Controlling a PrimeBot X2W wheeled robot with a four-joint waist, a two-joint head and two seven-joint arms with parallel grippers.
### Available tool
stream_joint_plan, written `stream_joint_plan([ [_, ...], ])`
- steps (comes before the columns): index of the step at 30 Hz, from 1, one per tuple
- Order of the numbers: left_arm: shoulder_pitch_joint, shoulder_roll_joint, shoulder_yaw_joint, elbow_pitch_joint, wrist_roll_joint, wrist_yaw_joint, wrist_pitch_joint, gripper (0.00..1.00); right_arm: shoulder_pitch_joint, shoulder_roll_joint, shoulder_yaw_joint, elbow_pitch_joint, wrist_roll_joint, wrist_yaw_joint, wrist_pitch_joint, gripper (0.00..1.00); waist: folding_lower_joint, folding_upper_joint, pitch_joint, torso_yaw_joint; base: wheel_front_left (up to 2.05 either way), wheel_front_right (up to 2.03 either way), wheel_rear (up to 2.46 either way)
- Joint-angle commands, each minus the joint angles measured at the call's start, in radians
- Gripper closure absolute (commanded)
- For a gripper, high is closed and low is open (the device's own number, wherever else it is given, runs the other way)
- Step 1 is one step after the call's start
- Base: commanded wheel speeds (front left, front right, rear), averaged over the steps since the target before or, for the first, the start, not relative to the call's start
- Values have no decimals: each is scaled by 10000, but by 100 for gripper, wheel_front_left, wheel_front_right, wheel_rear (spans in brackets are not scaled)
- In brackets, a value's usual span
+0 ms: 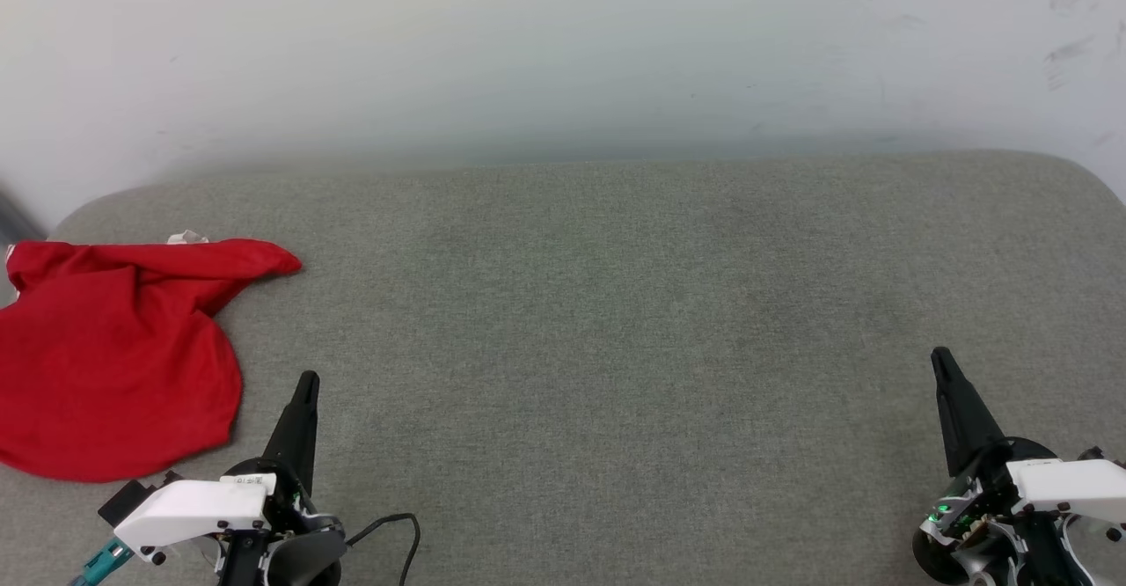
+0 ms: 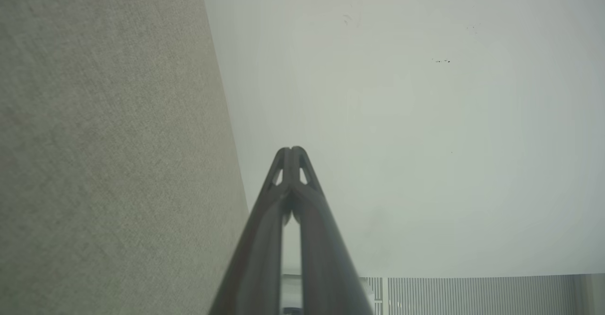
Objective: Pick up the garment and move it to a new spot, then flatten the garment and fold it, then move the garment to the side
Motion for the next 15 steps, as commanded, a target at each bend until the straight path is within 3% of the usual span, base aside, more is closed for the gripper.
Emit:
stream_joint_plan([
  [1, -87, -5, 19, 8, 20, -30, 20, 100, -95, 36, 4, 2, 40, 0, 6, 100, 0, 0, 0, 0, 0, 0, 0],
  [15, -87, -5, 18, 8, 19, -30, 20, 100, -95, 36, 4, 2, 40, 0, 6, 100, 0, 0, 0, 0, 0, 0, 0],
])
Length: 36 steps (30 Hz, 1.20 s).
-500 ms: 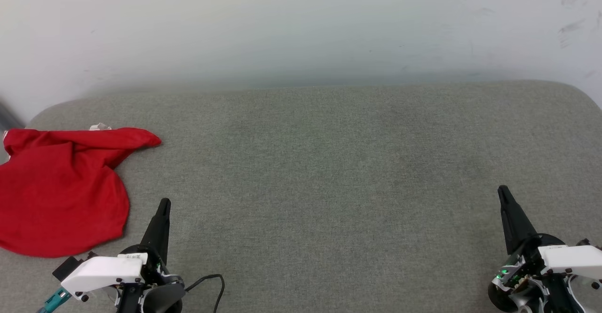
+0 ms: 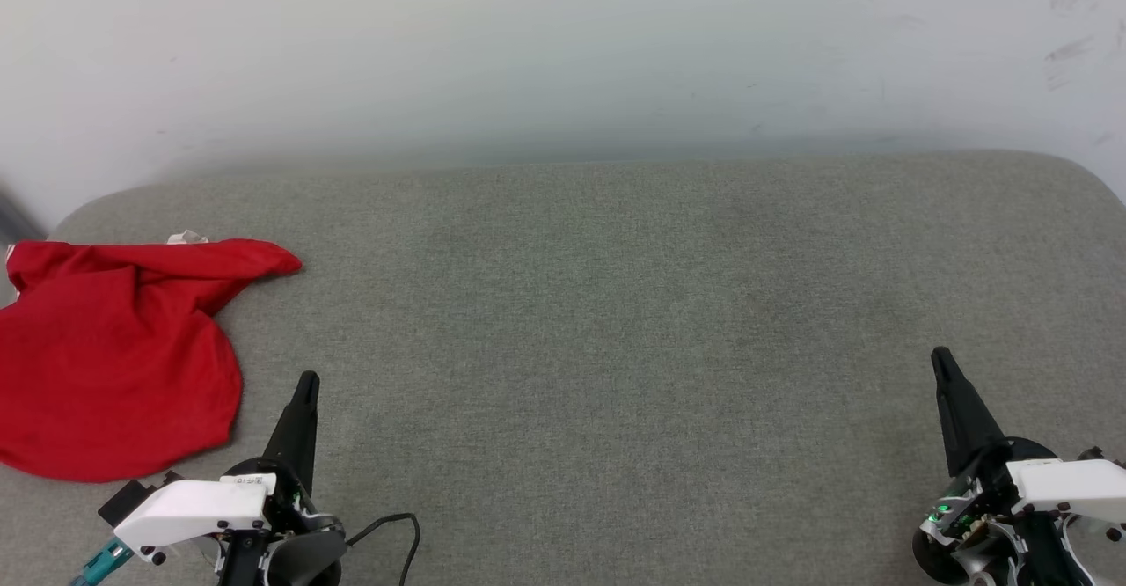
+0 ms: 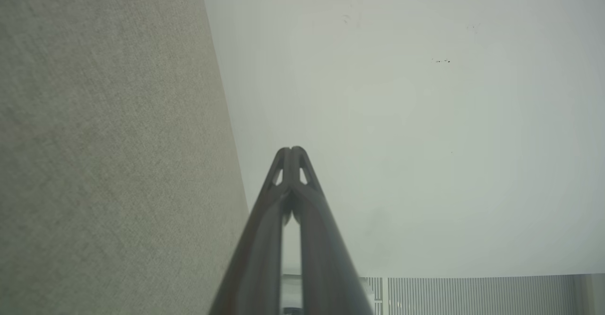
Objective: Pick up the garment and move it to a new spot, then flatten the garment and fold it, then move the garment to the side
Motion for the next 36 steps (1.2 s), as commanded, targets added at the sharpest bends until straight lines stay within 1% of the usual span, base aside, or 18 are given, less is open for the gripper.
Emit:
stream_joint_plan([
  [1, -87, -5, 20, 8, 19, -30, 18, 100, -95, 36, 4, 2, 40, 0, 8, 100, 0, 0, 0, 0, 0, 0, 0],
  [14, -87, -6, 19, 8, 18, -30, 17, 100, -95, 36, 4, 2, 40, 0, 7, 100, 0, 0, 0, 0, 0, 0, 0],
  [15, -87, -6, 19, 8, 18, -30, 17, 0, -95, 36, 2, 2, 40, 0, 8, 0, 0, 0, 0, 0, 0, 0, 0],
  [20, 351, -50, -43, 367, 15, 13, -38, 0, 330, 10, 34, 366, -14, -15, -19, 0, 0, 0, 4, 0, 0, 0, 0],
  [28, 502, -43, -91, 83, 376, 10, -449, 0, 441, 10, 312, 125, -360, -13, -432, 0, 0, 0, 16, -3, 0, 0, 0],
  [36, 643, -37, 134, -161, 1115, 6, -824, 0, 494, 11, 258, 106, -1244, -11, -810, 0, 0, 0, 26, -8, 0, 0, 0],
])
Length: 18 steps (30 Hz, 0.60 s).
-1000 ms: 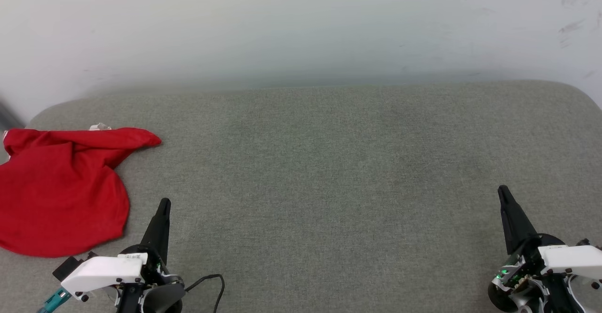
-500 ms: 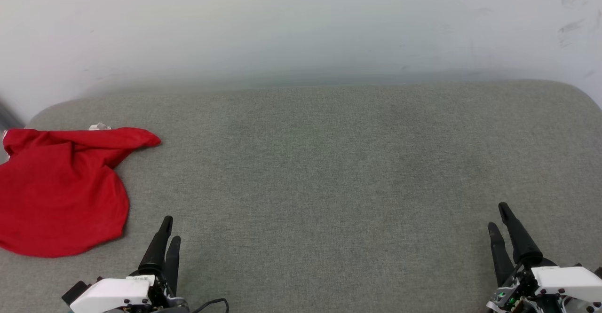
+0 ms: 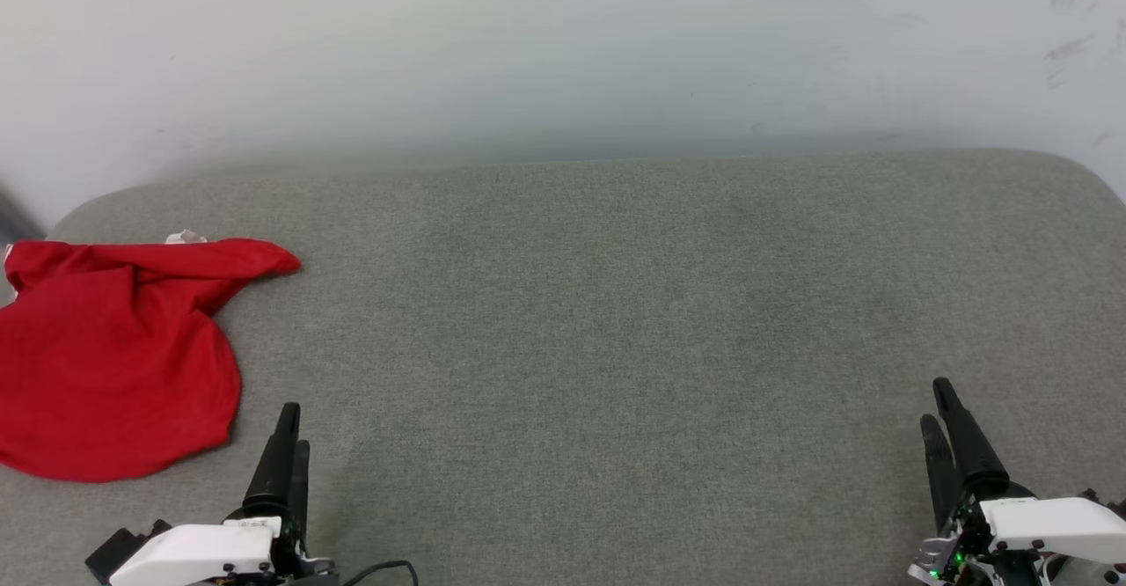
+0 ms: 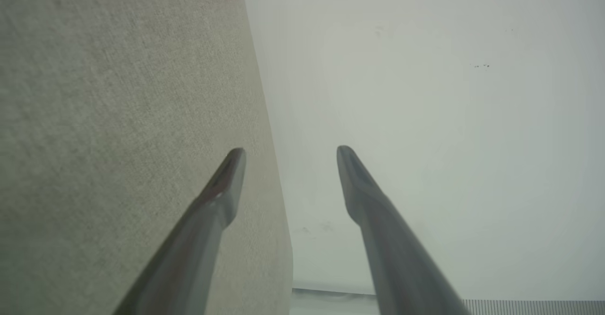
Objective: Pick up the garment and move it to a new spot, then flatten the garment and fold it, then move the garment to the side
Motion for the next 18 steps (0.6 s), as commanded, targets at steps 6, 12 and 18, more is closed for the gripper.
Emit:
stream_joint_plan([
  [6, -30, 44, 358, -358, 809, -14, -328, 0, -155, -4, -158, -355, -1290, 9, -324, 0, 0, 0, 13, -12, 0, 0, 0],
  [12, -21, 49, 840, -585, 1772, -16, -571, 0, -258, -4, -300, -802, -2732, 11, -567, 0, 0, 0, 30, -23, 0, 0, 0],
  [18, -151, 51, 1291, -1283, 3393, 100, -798, 0, -326, -4, -218, -1555, -4951, 12, -800, 0, 0, 0, 69, -21, 0, 0, 0],
])
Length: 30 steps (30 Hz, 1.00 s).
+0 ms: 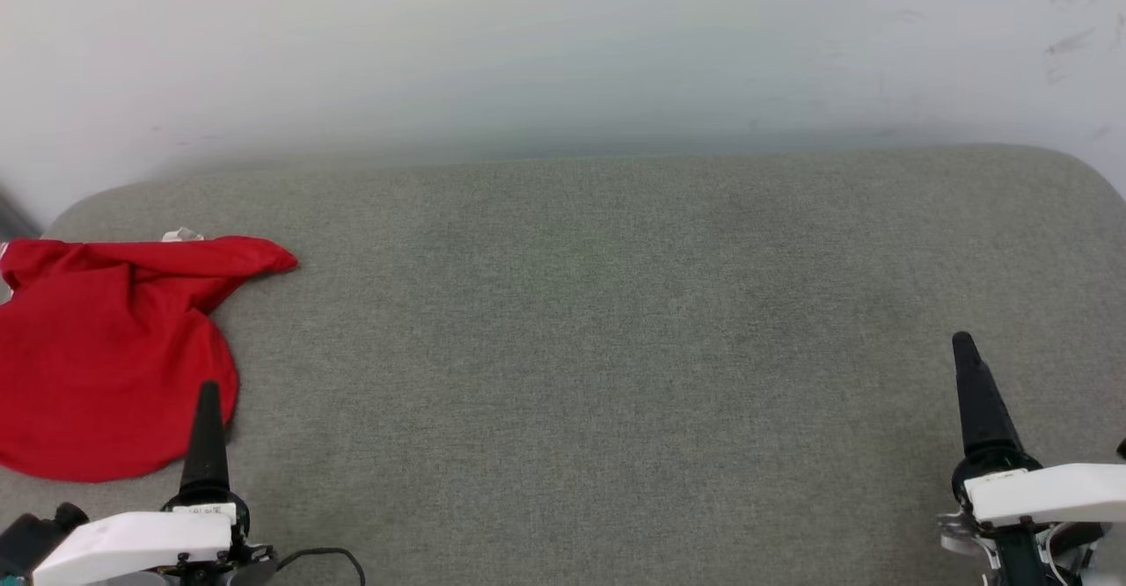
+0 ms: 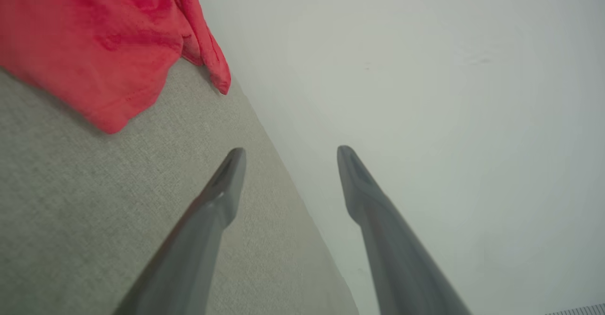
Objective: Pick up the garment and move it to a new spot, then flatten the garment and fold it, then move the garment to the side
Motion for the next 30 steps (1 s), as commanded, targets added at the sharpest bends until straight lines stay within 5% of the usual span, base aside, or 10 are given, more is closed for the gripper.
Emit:
stream_joint_plan([
  [1, -224, 40, 97, -498, 596, 71, -103, 0, -277, -10, 33, -414, -723, 10, -127, 0, 0, 0, 16, 4, 0, 0, 0],
  [20, 218, 257, -2310, -2704, 5576, 1580, -710, 0, -179, -9, 842, -1771, -5207, 15, -736, 0, 0, 0, 107, -25, 0, 0, 0],
  [30, 178, 1405, -4336, -2788, 7192, 3611, -995, 0, -60, -8, 948, -1949, -7094, 16, -1029, 0, 0, 0, 124, -57, 0, 0, 0],
])
